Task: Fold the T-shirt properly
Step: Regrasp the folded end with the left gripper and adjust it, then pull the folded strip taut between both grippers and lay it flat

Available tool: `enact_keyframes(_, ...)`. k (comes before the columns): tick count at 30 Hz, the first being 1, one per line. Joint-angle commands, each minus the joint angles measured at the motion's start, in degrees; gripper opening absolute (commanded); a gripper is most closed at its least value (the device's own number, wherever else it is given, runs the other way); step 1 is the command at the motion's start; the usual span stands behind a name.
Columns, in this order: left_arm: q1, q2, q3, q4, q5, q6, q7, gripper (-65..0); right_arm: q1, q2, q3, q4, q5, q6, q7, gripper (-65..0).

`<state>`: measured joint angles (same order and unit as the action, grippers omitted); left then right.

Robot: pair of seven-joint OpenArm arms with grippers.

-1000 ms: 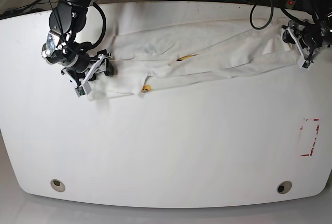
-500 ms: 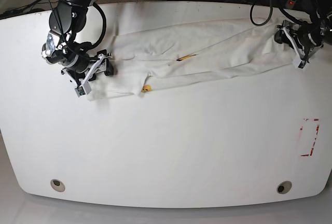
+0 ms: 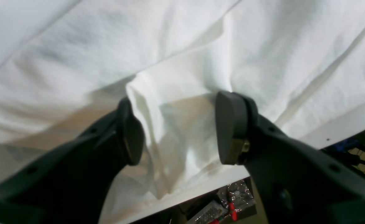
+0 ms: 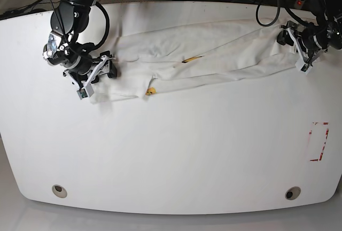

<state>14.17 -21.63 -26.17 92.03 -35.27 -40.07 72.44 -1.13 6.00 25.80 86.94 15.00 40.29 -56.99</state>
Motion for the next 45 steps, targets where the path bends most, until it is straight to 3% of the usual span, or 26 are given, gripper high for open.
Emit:
enact_keyframes(1,-0.33,-1.19,-0.33,0.85,-0.91,0.07,-0.49,-33.3,-0.5,0.02,-0.09,-0.03,-1.51,-0.29,-2.74,-25.8)
enact_keyframes(7,-0.33,-1.1,-0.33,0.94,-0.91,0.07,-0.58,-61.4,-0.5,0.02,-0.09,-0.03,-1.51,-0.29,-2.74,-25.8)
enact_keyframes(17,1.69,-1.63,-5.61,7.09,-0.82,0.07,-0.49,-60.6,-0.41,0.02,-0.09,-0.03,-1.69,-0.29,-2.74,-25.8)
enact_keyframes(28,5.39,-9.98,-6.22,11.14,-0.47,0.07,-0.75,-60.6,-0.41,0.02,-0.09,-0.03,-1.6,-0.29,-2.74,-25.8)
enact_keyframes(32,6.0,-11.56,-6.22,11.05,2.87,0.07,-0.75,-60.6,-0.41,0.02,-0.09,-0.03,-1.6,-0.29,-2.74,-25.8)
enact_keyframes(45,6.0,-11.74,-6.13,11.05,17.11,0.07,-0.93,-60.0,-0.5,0.02,-0.09,-0.12,-1.51,-0.29,-2.66,-25.8)
